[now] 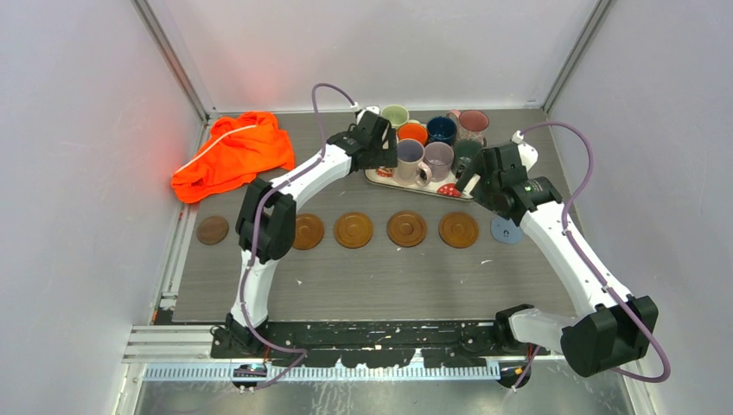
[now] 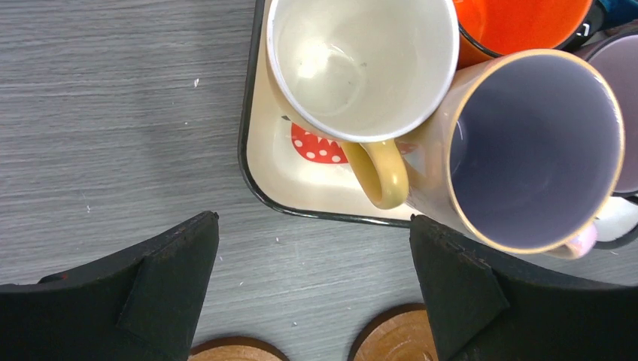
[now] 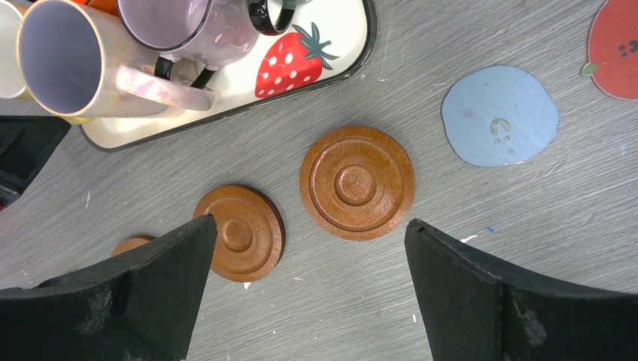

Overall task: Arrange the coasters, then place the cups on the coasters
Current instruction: Pick up the cup from the tray.

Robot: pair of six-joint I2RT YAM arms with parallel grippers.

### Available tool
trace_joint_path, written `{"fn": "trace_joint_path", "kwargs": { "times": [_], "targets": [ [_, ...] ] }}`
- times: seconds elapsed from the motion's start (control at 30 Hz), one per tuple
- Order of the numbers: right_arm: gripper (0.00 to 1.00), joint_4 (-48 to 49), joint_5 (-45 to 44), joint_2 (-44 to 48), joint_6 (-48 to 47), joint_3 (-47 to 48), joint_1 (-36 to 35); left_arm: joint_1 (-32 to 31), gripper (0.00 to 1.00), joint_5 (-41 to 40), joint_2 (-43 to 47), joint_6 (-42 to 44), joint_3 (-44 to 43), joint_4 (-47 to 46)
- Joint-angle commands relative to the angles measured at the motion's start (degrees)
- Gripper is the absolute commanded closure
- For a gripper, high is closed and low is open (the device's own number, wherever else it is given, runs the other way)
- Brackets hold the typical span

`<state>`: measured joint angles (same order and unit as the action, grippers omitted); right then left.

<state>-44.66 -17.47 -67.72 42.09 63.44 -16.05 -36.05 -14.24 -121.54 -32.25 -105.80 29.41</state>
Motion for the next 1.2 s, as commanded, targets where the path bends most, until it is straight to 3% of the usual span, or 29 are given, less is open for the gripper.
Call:
{"fn": "trace_joint_path", "kwargs": {
  "times": [0.0, 0.57, 0.93, 1.17],
  "targets": [
    [0.0, 1.11, 0.91, 2.07, -1.42, 1.42, -0.26, -0.33, 0.0, -1.75, -1.75, 1.14, -3.72, -0.93],
    [0.0, 2.21, 2.53, 1.33, -1.94, 0.57, -0.22, -0.47, 0.02, -4.7, -5.76, 4.86, -7.79, -0.19],
    [0.0, 2.93, 3.15, 0.06, -1.57, 0.41, -0.32, -0.42, 0.35, -4.76, -6.09, 9.44, -8.17, -0.62],
    [0.0, 3.01, 3.24, -0.1, -1.57, 0.47, -0.3, -0.48, 0.43, -2.5, -7.51, 10.81, -9.2, -0.37]
  ]
}}
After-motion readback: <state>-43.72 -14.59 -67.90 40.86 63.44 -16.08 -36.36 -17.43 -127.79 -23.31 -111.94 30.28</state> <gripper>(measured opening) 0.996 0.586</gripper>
